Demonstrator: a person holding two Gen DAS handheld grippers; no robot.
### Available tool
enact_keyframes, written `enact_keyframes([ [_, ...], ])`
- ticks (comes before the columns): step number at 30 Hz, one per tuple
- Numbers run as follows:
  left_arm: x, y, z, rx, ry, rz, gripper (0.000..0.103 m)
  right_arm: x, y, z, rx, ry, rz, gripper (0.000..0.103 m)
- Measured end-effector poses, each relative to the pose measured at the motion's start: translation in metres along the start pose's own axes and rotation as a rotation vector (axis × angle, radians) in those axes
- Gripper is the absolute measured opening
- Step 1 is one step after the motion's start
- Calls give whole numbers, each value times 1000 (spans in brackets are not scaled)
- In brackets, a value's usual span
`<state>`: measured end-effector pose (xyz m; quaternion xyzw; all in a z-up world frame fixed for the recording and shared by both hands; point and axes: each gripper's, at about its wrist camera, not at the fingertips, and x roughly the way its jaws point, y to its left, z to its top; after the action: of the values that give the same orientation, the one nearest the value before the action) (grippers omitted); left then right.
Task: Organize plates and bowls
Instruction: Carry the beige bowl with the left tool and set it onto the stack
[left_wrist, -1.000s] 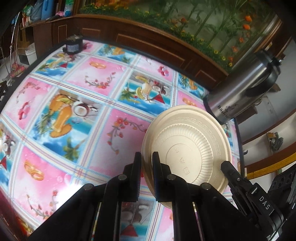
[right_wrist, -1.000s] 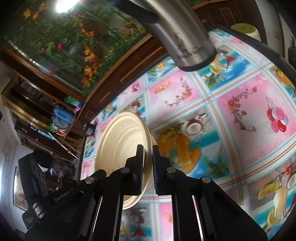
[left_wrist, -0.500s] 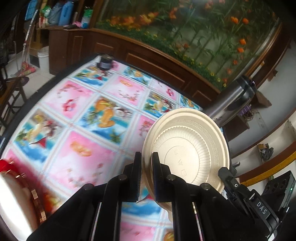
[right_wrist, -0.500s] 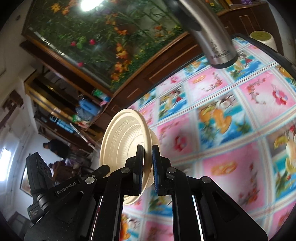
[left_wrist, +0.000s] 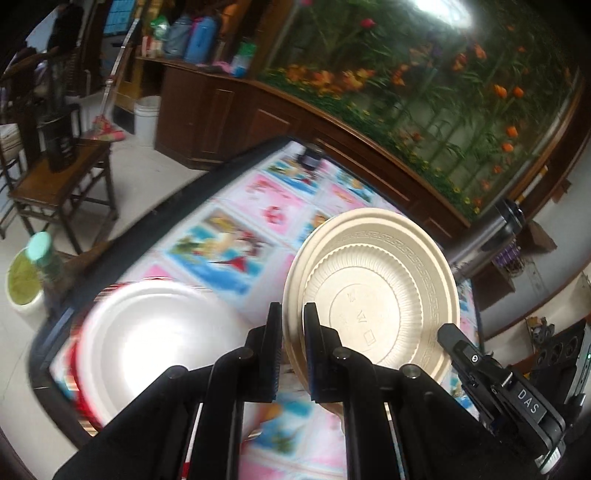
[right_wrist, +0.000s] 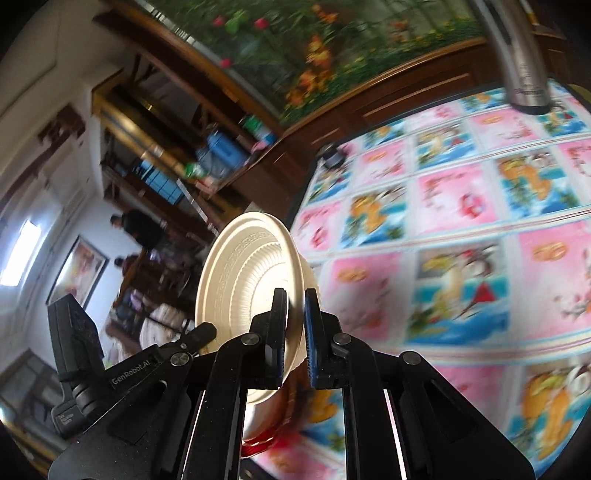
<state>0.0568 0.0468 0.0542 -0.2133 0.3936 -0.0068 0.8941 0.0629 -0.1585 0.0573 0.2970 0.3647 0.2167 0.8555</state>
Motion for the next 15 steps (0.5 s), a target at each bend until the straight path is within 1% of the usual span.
enact_keyframes([
  [2,-9,19,0,-13,-10,19,9,14,19,-12,-28,32,13,9],
  [7,-23,54,-8,-26,-15,61,10,40,51,-36,-81,93,29,9],
  [10,-23,70,-15,-34,2,74,11,52,62,-49,-104,125,23,9],
  [15,-17,90,-27,-50,49,84,11,67,65,-67,-122,174,1,9],
])
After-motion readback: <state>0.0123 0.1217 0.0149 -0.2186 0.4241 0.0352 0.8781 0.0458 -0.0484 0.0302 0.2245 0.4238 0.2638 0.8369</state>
